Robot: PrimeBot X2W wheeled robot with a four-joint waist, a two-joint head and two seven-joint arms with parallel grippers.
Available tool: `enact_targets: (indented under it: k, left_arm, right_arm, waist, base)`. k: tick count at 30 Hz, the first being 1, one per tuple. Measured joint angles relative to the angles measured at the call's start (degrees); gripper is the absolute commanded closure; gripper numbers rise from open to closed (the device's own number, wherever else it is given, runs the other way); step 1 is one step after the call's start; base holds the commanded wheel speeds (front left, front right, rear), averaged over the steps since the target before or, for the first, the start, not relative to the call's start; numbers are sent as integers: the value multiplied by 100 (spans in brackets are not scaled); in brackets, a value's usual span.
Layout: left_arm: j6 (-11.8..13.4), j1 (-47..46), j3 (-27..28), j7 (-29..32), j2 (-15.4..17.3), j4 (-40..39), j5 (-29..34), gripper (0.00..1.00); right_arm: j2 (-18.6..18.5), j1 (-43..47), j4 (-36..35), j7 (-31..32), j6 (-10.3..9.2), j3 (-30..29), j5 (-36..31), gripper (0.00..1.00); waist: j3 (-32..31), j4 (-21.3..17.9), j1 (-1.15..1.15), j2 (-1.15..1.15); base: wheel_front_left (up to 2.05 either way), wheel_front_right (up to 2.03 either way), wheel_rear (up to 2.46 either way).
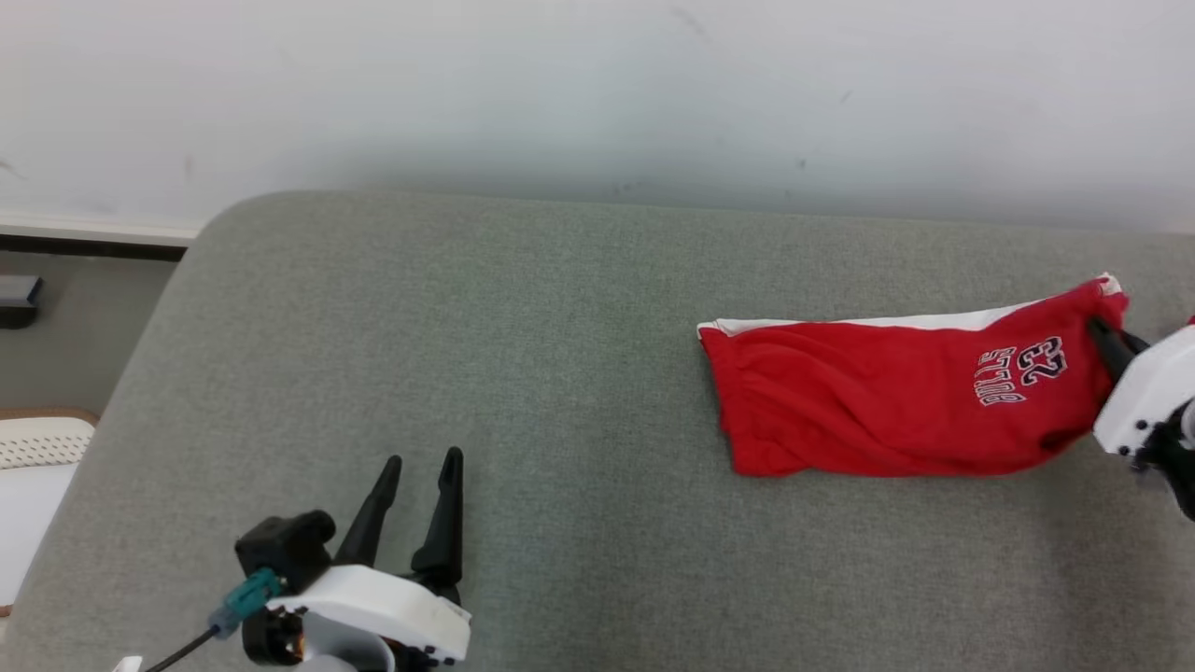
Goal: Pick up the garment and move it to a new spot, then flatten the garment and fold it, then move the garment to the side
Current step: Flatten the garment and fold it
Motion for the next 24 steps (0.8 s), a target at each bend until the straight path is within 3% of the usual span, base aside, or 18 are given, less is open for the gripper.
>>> enact_targets:
  k: [10, 20, 21, 22, 23, 24]
  left_arm:
    - [-76, 170, 51, -1, -165, 147, 1, 0]
    - [-160, 179, 78, 0, -318, 372, 3, 0]
    - [-160, 179, 98, 0, -341, 382, 3, 0]
    - [-162, 179, 123, 0, -357, 388, 3, 0]
    - [-172, 179, 153, 0, -369, 390, 3, 0]
    - [-178, 179, 180, 0, -376, 397, 3, 0]
  right_arm:
    - [873, -282, -294, -15, 0, 517, -601, 100]
    - [1651, -151, 237, 297, 0, 748, -886, 99]
    - [1714, -101, 286, 313, 0, 755, -887, 70]
    - [1782, -44, 330, 309, 0, 762, -888, 24]
    - [1851, 2, 386, 258, 0, 772, -906, 0]
    - [1914, 27, 430, 200, 0, 775, -929, 0]
  waist:
    - [-208, 346, 0, 0]
    - [-301, 809, 0, 0]
    - [-298, 822, 0, 0]
    - [-294, 821, 0, 0]
    - [-289, 811, 0, 0]
    - [-281, 791, 0, 0]
  base:
    - [0, 0, 0]
    - [0, 0, 0]
    - [0, 0, 0]
    - [0, 0, 0]
    - [0, 0, 0]
    - [0, 0, 0]
